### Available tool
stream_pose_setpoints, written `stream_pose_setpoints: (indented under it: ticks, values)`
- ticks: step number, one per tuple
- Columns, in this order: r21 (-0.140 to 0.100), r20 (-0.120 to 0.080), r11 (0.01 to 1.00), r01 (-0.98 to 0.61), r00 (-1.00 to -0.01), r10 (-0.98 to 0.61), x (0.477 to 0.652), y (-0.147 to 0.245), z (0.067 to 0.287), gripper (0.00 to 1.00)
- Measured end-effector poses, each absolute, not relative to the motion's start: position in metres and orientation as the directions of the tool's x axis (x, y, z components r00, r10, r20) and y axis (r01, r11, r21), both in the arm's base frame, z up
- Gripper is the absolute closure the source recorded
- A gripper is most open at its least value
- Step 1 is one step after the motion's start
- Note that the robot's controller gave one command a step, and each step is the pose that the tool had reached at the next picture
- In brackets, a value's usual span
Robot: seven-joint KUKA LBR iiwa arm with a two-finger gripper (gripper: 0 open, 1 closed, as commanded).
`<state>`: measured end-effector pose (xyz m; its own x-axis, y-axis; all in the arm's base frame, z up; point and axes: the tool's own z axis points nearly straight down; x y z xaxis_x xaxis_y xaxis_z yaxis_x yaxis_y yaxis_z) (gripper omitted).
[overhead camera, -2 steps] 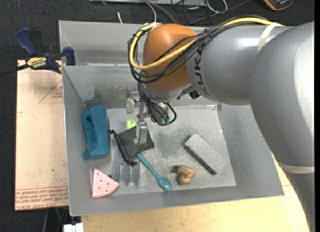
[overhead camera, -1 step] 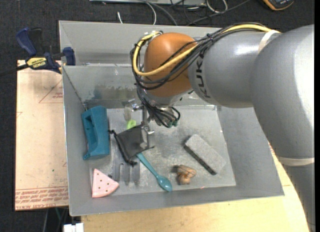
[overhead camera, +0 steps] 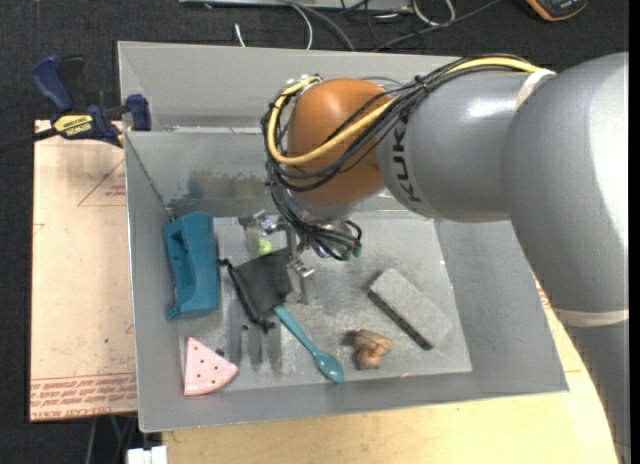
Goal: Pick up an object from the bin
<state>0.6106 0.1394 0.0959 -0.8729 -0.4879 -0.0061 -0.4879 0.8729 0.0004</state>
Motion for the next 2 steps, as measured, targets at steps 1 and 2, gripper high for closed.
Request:
stream_pose_setpoints:
  ticks: [1,2]
  values:
    - [-0.019,0.006,0.674,-0.739,-0.674,-0.739,0.61,0.197,0.078,0.0]
    - [-0.001,-0.005,0.669,-0.744,-0.669,-0.744,0.606,0.185,0.083,1.0]
